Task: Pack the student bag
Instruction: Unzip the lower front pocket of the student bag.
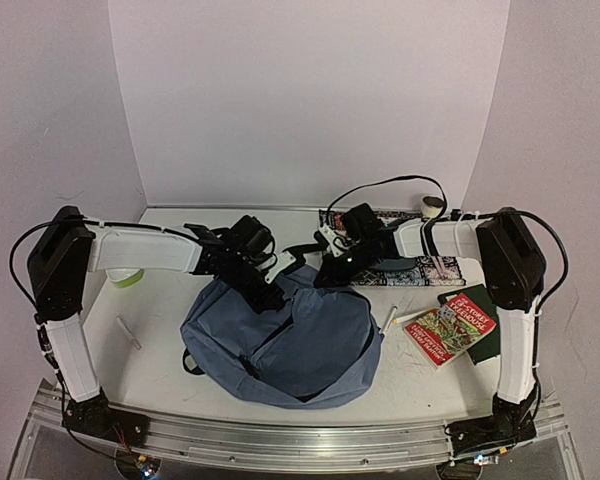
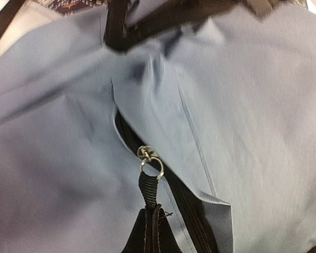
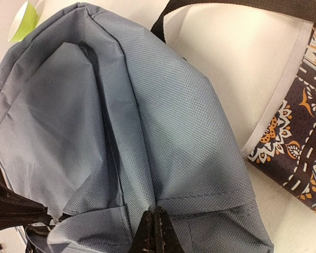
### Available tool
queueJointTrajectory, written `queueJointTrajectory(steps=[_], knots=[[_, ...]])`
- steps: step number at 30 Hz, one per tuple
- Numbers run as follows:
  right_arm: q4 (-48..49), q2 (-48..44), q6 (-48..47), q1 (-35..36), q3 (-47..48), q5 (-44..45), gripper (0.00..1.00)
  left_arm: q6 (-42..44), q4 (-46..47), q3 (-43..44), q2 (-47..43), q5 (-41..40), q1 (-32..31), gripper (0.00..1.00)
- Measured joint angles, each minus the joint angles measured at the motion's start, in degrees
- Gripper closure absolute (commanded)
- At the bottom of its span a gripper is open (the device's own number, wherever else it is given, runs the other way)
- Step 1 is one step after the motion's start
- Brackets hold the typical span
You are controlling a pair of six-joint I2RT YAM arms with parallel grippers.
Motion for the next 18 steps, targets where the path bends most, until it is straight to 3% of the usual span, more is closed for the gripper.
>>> queueJointTrajectory(steps=[13, 18], knots=[[0.1, 0.0, 3.1, -2.3, 0.0, 2.3, 1.0, -5.7, -0.2, -8.8, -6.1, 1.4, -0.3, 1.0], [0.4, 0.0, 2.9, -2.9, 0.0, 1.5, 0.76, -7.2, -0.7, -9.4, -7.3, 1.4, -0.6, 1.0]])
